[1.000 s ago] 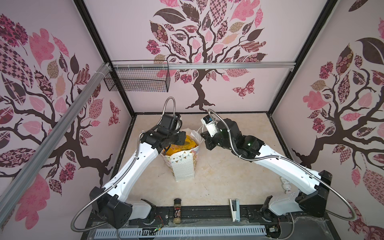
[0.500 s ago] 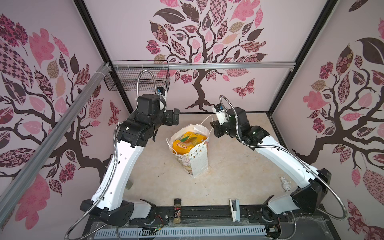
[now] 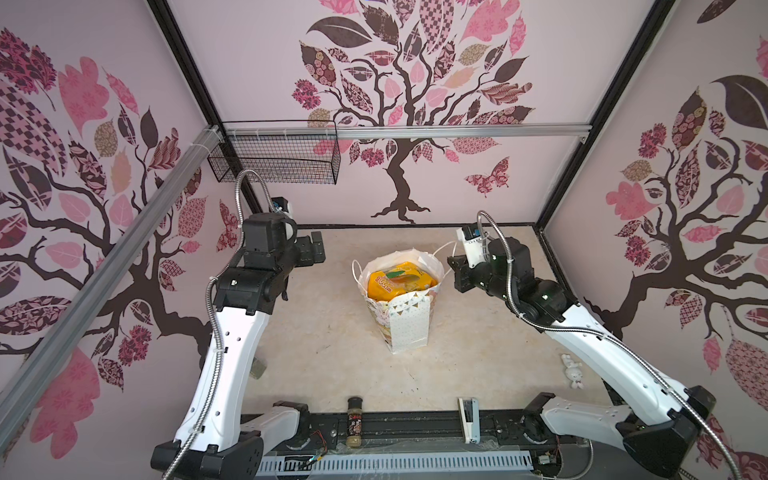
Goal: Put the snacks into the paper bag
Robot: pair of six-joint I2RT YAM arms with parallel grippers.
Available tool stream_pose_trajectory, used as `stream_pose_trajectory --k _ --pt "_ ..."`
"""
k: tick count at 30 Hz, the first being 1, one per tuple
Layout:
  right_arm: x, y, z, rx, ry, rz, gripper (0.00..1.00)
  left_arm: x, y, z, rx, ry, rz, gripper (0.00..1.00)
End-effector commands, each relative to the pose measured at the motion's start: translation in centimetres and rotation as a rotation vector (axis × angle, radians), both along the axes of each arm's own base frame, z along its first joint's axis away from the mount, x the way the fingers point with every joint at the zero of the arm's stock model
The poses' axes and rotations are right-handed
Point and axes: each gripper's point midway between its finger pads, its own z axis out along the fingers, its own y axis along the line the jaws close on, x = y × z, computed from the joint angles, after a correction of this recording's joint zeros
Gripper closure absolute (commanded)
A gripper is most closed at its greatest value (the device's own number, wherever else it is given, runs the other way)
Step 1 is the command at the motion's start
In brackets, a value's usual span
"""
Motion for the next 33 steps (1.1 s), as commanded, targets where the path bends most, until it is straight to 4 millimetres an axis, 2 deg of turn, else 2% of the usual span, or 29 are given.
stream_pose_trajectory --k 1,3,4,6,8,11,13,15,16,18,20,22,24,26,28,30,33 --pt "-0.7 -1.5 5.2 0.101 -0.129 -0.050 0.69 0.1 1.4 -0.7 0.004 -0.031 0.075 0.02" --pt "-0.8 -2.1 5.1 0.095 -0.130 -0.074 0.43 -0.2 2.4 -1.2 0.017 -0.053 0.122 0.02" --pt "-0.8 -2.6 5.3 0.097 -0.137 -0.100 0.34 -0.4 2.8 -1.4 0.023 -0.066 0.145 0.02" --pt "-0.7 -3.7 4.9 0.091 -0.138 -0.159 0.24 -0.7 3.9 -2.0 0.036 -0.087 0.202 0.02" --pt "-0.7 -5.7 4.7 0.112 -0.132 -0.272 0.18 -0.9 5.0 -2.9 0.048 -0.112 0.267 0.02" --pt "-1.4 -9.5 3.7 0.102 -0.132 -0.448 0.13 -1.5 7.0 -4.8 0.048 -0.136 0.366 0.02" --pt "-2.1 -13.2 2.1 0.069 -0.145 -0.635 0.10 -2.1 8.7 -6.6 0.046 -0.153 0.450 0.02" --pt "-2.4 -15.6 0.2 0.021 -0.160 -0.769 0.04 -2.3 9.3 -8.7 0.033 -0.193 0.498 0.02" --pt "-2.3 -16.2 -1.4 -0.008 -0.174 -0.805 0.01 -2.0 9.2 -10.3 0.030 -0.209 0.489 0.02" --pt "-1.5 -16.6 -4.7 -0.064 -0.201 -0.827 0.00 -1.3 9.1 -13.8 0.061 -0.225 0.470 0.02" --pt "-0.5 -17.6 -8.7 -0.097 -0.209 -0.871 0.00 -0.8 9.9 -16.8 0.086 -0.257 0.518 0.02" --pt "0.0 -20.0 -12.9 -0.080 -0.171 -0.967 0.00 -0.3 9.9 -19.6 0.121 -0.246 0.506 0.02" --pt "0.5 -21.7 -15.5 -0.009 -0.156 -1.004 0.00 0.2 9.8 -21.1 0.146 -0.222 0.486 0.02" --pt "0.8 -22.8 -17.8 0.007 -0.102 -1.013 0.00 0.6 9.6 -21.4 0.161 -0.246 0.464 0.02" --pt "2.0 -23.1 -16.8 -0.027 -0.140 -1.018 0.00 1.3 9.0 -21.5 0.170 -0.281 0.415 0.02" --pt "2.9 -23.5 -16.5 -0.055 -0.202 -1.021 0.00 2.2 8.5 -22.1 0.158 -0.243 0.381 0.02" --pt "4.5 -25.0 -19.0 -0.042 -0.167 -1.019 0.00 3.7 6.9 -23.3 0.136 -0.248 0.282 0.02"
